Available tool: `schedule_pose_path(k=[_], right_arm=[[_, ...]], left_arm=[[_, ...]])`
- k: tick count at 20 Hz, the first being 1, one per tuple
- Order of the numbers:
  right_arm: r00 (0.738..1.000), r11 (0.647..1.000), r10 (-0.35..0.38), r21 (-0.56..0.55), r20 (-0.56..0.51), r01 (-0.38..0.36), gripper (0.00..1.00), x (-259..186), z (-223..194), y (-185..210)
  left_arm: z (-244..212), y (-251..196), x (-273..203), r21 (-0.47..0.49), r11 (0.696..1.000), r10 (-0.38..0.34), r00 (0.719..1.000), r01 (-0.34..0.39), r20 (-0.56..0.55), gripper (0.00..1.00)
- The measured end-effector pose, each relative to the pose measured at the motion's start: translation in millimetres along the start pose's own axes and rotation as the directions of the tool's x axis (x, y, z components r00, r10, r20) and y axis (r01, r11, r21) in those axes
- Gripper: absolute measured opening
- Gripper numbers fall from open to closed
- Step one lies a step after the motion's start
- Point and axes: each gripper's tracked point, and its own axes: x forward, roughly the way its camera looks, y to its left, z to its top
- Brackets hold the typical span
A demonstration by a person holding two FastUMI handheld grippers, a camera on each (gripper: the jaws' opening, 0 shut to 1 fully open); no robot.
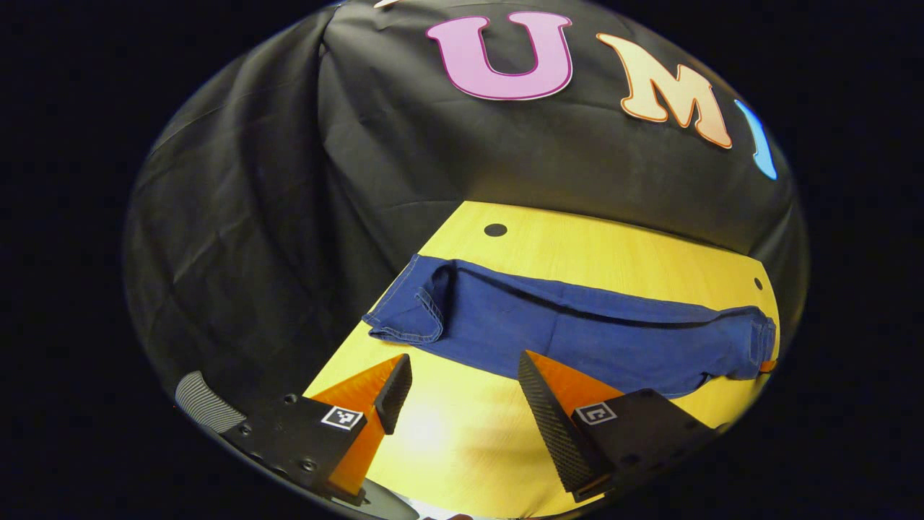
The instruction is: Grasp the waist and the cuffs of the jeans and fold them to make the two legs overlap; first hold the waist and fold one-third of the jeans toward the cuffs, then hold the cuffs and fold the remaining one-third in the same direction to finish folding.
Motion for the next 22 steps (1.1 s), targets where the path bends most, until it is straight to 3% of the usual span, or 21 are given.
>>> schedule_pose_path(k=[2,6,14,18,22], right_arm=[[1.000,1.000,-0.006,-0.004,0.017,0.007,0.28,-2,2,-1],[0.988,0.987,-0.110,-0.107,0.111,0.121,0.13,-14,12,6],[0.934,0.980,-0.190,0.002,0.303,0.199,0.15,-94,48,59],[0.895,0.980,-0.168,-0.027,0.413,0.197,0.15,-148,54,108],[0.877,0.982,-0.113,-0.080,0.468,0.169,0.12,-156,64,189]], left_arm=[[-3,-6,0,-0.011,1.000,-0.016,1.000,0.016,0.000,0.91],[-5,-4,8,-0.039,0.998,-0.052,0.999,0.052,0.010,0.91],[-15,49,37,-0.021,0.988,-0.150,0.989,0.150,-0.008,0.90],[-14,79,48,-0.022,0.980,-0.196,0.981,0.196,0.007,0.89],[-18,102,58,-0.028,0.974,-0.223,0.975,0.223,0.014,0.90]])
